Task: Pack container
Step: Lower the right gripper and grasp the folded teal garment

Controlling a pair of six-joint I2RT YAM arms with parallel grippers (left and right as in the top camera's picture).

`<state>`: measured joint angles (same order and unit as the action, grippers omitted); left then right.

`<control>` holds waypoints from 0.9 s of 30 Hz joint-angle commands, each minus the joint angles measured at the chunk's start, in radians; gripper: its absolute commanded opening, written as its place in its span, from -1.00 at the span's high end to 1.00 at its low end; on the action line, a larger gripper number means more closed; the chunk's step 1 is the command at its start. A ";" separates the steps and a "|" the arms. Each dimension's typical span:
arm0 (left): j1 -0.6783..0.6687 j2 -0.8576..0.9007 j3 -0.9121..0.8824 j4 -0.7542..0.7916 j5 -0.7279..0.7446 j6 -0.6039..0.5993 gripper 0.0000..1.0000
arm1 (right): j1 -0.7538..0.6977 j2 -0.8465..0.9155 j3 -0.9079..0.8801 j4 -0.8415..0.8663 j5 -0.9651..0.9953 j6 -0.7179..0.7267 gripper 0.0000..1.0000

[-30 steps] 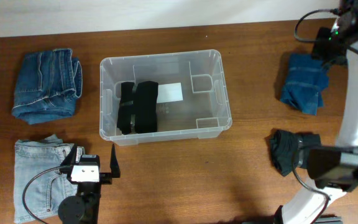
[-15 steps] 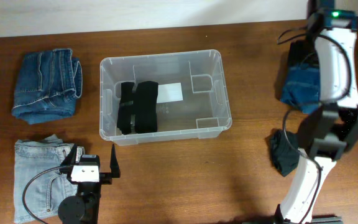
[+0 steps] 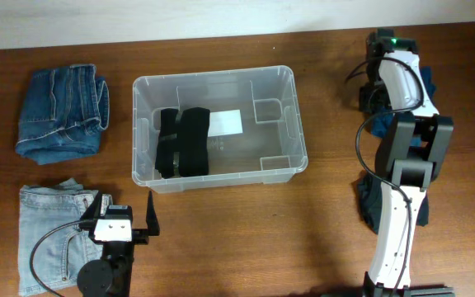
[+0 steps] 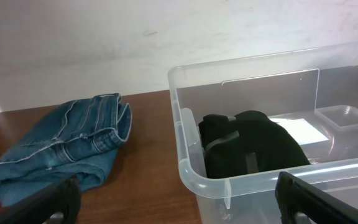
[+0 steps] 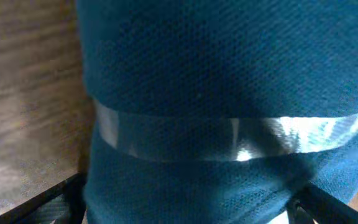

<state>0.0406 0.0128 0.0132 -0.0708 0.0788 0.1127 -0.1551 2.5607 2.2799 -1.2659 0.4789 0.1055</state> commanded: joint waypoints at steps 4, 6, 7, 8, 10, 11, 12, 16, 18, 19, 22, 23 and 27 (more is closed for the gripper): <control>0.002 -0.006 -0.004 -0.002 0.011 0.009 -0.99 | 0.002 0.034 -0.011 0.014 0.115 0.004 -0.83; 0.002 -0.006 -0.004 -0.002 0.011 0.009 -0.99 | -0.005 0.034 -0.016 0.014 0.117 0.006 -0.79; 0.002 -0.006 -0.004 -0.002 0.011 0.009 -0.99 | -0.010 0.034 -0.018 0.014 0.116 0.007 -0.75; 0.002 -0.006 -0.004 -0.002 0.011 0.009 -0.99 | -0.011 0.034 -0.021 0.014 0.117 0.007 -0.68; 0.002 -0.006 -0.004 -0.002 0.011 0.009 -0.99 | -0.015 0.034 -0.024 0.014 0.117 0.007 -0.53; 0.002 -0.006 -0.004 -0.002 0.011 0.009 -0.99 | -0.016 0.034 -0.026 0.014 0.117 0.007 -0.43; 0.002 -0.006 -0.004 -0.002 0.011 0.009 -0.99 | -0.016 0.034 -0.026 0.014 0.116 0.007 -0.31; 0.002 -0.006 -0.004 -0.002 0.011 0.009 -0.99 | -0.015 0.033 -0.025 0.010 0.117 0.020 0.42; 0.002 -0.006 -0.004 -0.002 0.011 0.009 -0.99 | -0.015 0.029 -0.022 0.000 0.115 0.043 0.70; 0.002 -0.006 -0.004 -0.002 0.011 0.009 -0.99 | -0.015 0.028 -0.018 -0.006 0.113 0.054 0.78; 0.002 -0.006 -0.004 -0.002 0.011 0.009 -0.99 | -0.015 0.014 0.007 -0.035 0.105 0.061 0.83; 0.002 -0.006 -0.004 -0.002 0.011 0.009 -0.99 | -0.015 0.005 0.015 -0.044 0.101 0.067 0.83; 0.002 -0.006 -0.004 -0.002 0.011 0.009 -0.99 | -0.015 -0.063 0.062 -0.104 0.071 0.098 0.92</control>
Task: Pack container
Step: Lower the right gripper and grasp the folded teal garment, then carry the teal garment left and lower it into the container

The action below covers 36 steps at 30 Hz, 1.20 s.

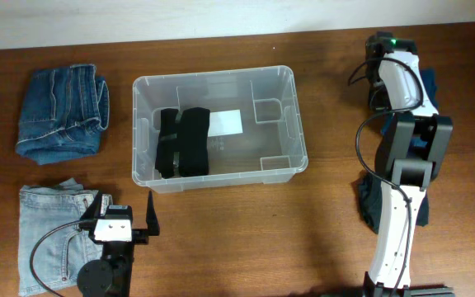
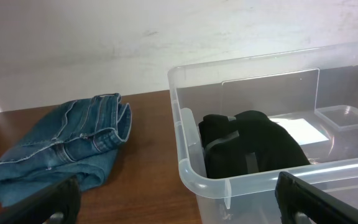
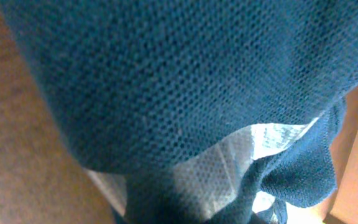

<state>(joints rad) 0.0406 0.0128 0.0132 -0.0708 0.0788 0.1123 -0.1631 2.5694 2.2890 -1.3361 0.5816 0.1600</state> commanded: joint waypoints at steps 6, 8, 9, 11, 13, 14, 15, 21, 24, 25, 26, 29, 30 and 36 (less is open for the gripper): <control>0.002 -0.006 -0.004 -0.002 0.011 0.010 -0.99 | 0.000 -0.214 0.143 -0.179 -0.157 0.075 0.92; 0.002 -0.006 -0.004 -0.002 0.011 0.010 -0.99 | 0.021 -0.290 0.174 -0.245 -0.190 0.085 0.92; 0.002 -0.006 -0.004 -0.002 0.011 0.010 -0.99 | 0.036 -0.327 0.185 -0.271 -0.202 0.085 0.92; 0.002 -0.006 -0.004 -0.002 0.011 0.010 -0.99 | 0.086 -0.422 0.202 -0.316 -0.220 0.100 0.92; 0.002 -0.006 -0.004 -0.002 0.011 0.010 -0.99 | 0.140 -0.499 0.204 -0.343 -0.221 0.137 0.92; 0.002 -0.006 -0.004 -0.002 0.011 0.010 -0.99 | 0.170 -0.531 0.204 -0.353 -0.224 0.149 0.91; 0.002 -0.006 -0.004 -0.002 0.011 0.010 -0.99 | 0.209 -0.566 0.204 -0.363 -0.229 0.163 0.91; 0.002 -0.006 -0.004 -0.002 0.011 0.010 -0.99 | 0.494 -0.657 0.203 -0.362 -0.254 0.264 0.84; 0.002 -0.006 -0.004 -0.002 0.011 0.010 -0.99 | 0.605 -0.640 0.196 -0.362 -0.253 0.348 0.84; 0.002 -0.006 -0.004 -0.002 0.011 0.010 -0.99 | 0.646 -0.628 0.188 -0.359 -0.254 0.383 0.84; 0.002 -0.006 -0.004 -0.002 0.011 0.010 -0.99 | 0.674 -0.617 0.182 -0.354 -0.253 0.407 0.84; 0.002 -0.006 -0.004 -0.002 0.011 0.010 -0.99 | 0.747 -0.576 0.161 -0.315 -0.252 0.445 0.84; 0.002 -0.006 -0.004 -0.002 0.011 0.010 -0.99 | 0.770 -0.555 0.155 -0.296 -0.253 0.451 0.84; 0.002 -0.006 -0.004 -0.002 0.011 0.010 -0.99 | 0.839 -0.422 0.155 -0.231 -0.253 0.488 0.83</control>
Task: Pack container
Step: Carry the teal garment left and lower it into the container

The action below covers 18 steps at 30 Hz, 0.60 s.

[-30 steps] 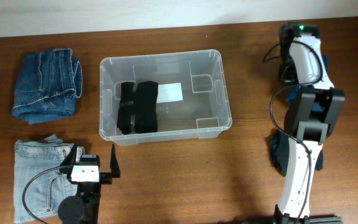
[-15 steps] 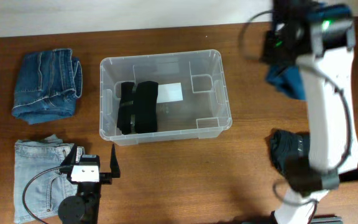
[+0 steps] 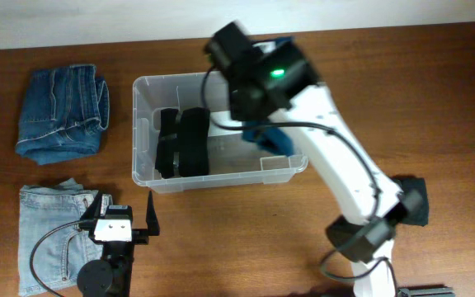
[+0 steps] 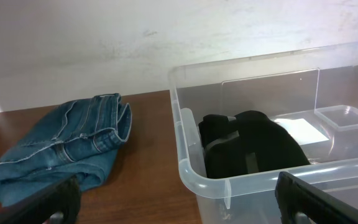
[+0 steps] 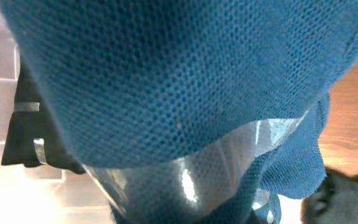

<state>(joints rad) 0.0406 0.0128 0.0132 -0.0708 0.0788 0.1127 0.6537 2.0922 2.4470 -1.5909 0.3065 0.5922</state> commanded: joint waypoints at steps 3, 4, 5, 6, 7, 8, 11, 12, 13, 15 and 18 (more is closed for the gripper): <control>0.002 -0.006 -0.004 -0.002 0.011 0.009 -0.99 | 0.030 0.124 -0.003 0.048 0.018 0.065 0.83; 0.002 -0.006 -0.004 -0.002 0.011 0.009 -0.99 | 0.030 0.146 -0.003 0.051 0.018 0.071 0.83; 0.002 -0.006 -0.004 -0.002 0.011 0.009 -0.99 | 0.030 0.173 -0.003 0.059 0.018 0.071 0.83; 0.002 -0.006 -0.004 -0.002 0.011 0.009 -0.99 | 0.030 0.190 -0.003 0.064 0.018 0.071 0.83; 0.002 -0.006 -0.004 -0.002 0.011 0.009 -0.99 | 0.030 0.212 -0.003 0.072 0.018 0.071 0.83; 0.002 -0.006 -0.004 -0.002 0.011 0.009 -0.99 | 0.030 0.229 -0.003 0.081 0.018 0.071 0.83; 0.002 -0.006 -0.004 -0.002 0.011 0.009 -0.99 | 0.030 0.280 -0.003 0.119 0.018 0.071 0.83; 0.002 -0.006 -0.004 -0.002 0.011 0.009 -0.99 | 0.030 0.292 -0.003 0.130 0.019 0.070 0.82; 0.002 -0.006 -0.004 -0.002 0.011 0.009 -0.99 | 0.030 0.308 -0.003 0.150 0.018 0.070 0.82; 0.002 -0.006 -0.004 -0.002 0.011 0.009 -0.99 | 0.030 0.323 -0.003 0.174 0.018 0.071 0.82; 0.002 -0.006 -0.004 -0.002 0.011 0.009 -0.99 | 0.030 0.348 -0.003 0.200 0.018 0.071 0.79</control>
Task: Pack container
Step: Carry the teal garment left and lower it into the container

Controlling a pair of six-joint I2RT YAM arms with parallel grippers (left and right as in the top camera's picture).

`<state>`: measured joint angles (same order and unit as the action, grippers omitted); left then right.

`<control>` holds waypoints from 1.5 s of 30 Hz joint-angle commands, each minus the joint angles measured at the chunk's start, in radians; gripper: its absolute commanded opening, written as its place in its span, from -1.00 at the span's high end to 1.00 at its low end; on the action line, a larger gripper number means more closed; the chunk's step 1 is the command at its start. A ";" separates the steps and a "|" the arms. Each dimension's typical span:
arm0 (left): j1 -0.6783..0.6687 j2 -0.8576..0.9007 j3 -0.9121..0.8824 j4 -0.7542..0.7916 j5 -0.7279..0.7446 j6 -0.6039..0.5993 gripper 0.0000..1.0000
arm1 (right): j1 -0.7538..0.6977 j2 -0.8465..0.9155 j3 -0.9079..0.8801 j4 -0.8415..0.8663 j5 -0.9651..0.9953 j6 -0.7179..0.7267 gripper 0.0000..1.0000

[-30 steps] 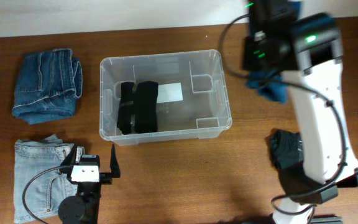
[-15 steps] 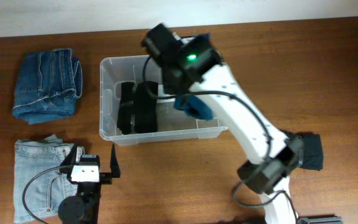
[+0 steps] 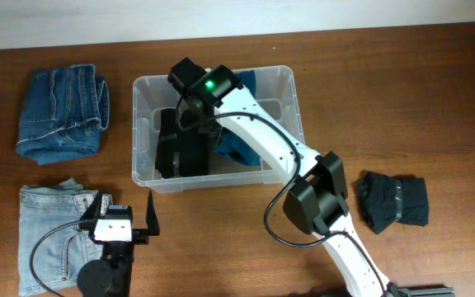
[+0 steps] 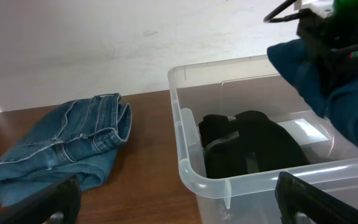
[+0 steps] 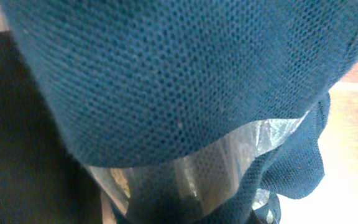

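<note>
A clear plastic container (image 3: 298,124) stands mid-table with a black taped bundle (image 3: 180,144) in its left half. My right gripper (image 3: 221,111) reaches over the back rim, shut on a teal knit bundle (image 3: 236,140) that hangs into the box just right of the black one. The right wrist view is filled by the teal bundle (image 5: 179,81) and its clear tape band, which hide the fingers. From the left wrist view the teal bundle (image 4: 334,87) is seen above the black bundle (image 4: 253,149). My left gripper (image 3: 122,216) rests open near the front edge.
Folded dark jeans (image 3: 63,115) lie at the back left and light jeans (image 3: 52,235) at the front left beside my left arm. A dark taped bundle (image 3: 394,200) lies on the table right of the box. A small inner tray (image 3: 266,107) sits in the box's right half.
My right arm has swung further left over the container. The teal bundle has gone from the box's right part to right beside the black bundle. The left arm has not moved.
My right gripper stood open around the teal bundle at the table's far right. Then the bundle filled its view, held. Later it was carried over the container, and now it hangs inside next to the black bundle. The left arm stayed still throughout.
</note>
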<state>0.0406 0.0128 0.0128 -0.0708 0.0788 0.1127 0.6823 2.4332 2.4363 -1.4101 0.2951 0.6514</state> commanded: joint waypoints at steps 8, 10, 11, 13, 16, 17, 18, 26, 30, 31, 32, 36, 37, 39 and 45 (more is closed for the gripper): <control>0.002 -0.006 -0.004 -0.002 0.011 0.009 -0.99 | 0.001 0.045 0.008 0.019 0.030 0.011 0.47; 0.002 -0.006 -0.004 -0.002 0.011 0.009 -0.99 | 0.001 0.057 0.008 0.019 0.030 0.011 0.42; 0.002 -0.006 -0.004 -0.002 0.011 0.009 -0.99 | 0.001 0.063 0.008 0.019 0.030 0.011 0.20; 0.002 -0.006 -0.004 -0.002 0.011 0.009 -0.99 | 0.001 0.067 0.008 0.020 0.029 0.011 -0.09; 0.002 -0.006 -0.004 -0.002 0.011 0.009 -0.99 | 0.001 0.067 0.008 0.024 0.021 0.011 -0.59; 0.002 -0.006 -0.004 -0.002 0.011 0.009 -0.99 | 0.001 0.067 0.008 0.024 0.017 0.011 -0.69; 0.002 -0.006 -0.004 -0.002 0.011 0.009 -0.99 | 0.001 0.067 0.008 0.024 0.015 0.011 -0.77; 0.002 -0.006 -0.004 -0.002 0.011 0.009 -0.99 | -0.009 0.050 0.066 0.012 -0.022 0.006 -0.76; 0.002 -0.006 -0.004 -0.002 0.011 0.009 -0.99 | -0.010 0.028 0.116 0.012 -0.039 -0.012 -0.46; 0.002 -0.006 -0.004 -0.002 0.011 0.009 -0.99 | -0.010 0.026 0.131 0.013 -0.051 -0.021 -0.33; 0.002 -0.006 -0.004 -0.002 0.011 0.009 -0.99 | -0.010 0.026 0.141 0.014 -0.063 -0.024 -0.19; 0.002 -0.006 -0.004 -0.002 0.011 0.009 -0.99 | -0.009 0.027 0.143 0.046 -0.107 -0.065 0.43; 0.002 -0.006 -0.004 -0.002 0.011 0.009 -0.99 | -0.009 0.028 0.137 0.051 -0.105 -0.068 0.53; 0.002 -0.006 -0.004 -0.002 0.011 0.009 -0.99 | -0.010 0.029 0.116 0.061 -0.105 -0.068 0.75; 0.002 -0.006 -0.004 -0.002 0.011 0.009 -0.99 | -0.010 0.031 0.019 0.085 -0.105 -0.067 0.82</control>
<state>0.0406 0.0128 0.0132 -0.0708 0.0788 0.1127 0.6765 2.4901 2.5080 -1.3354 0.1963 0.5926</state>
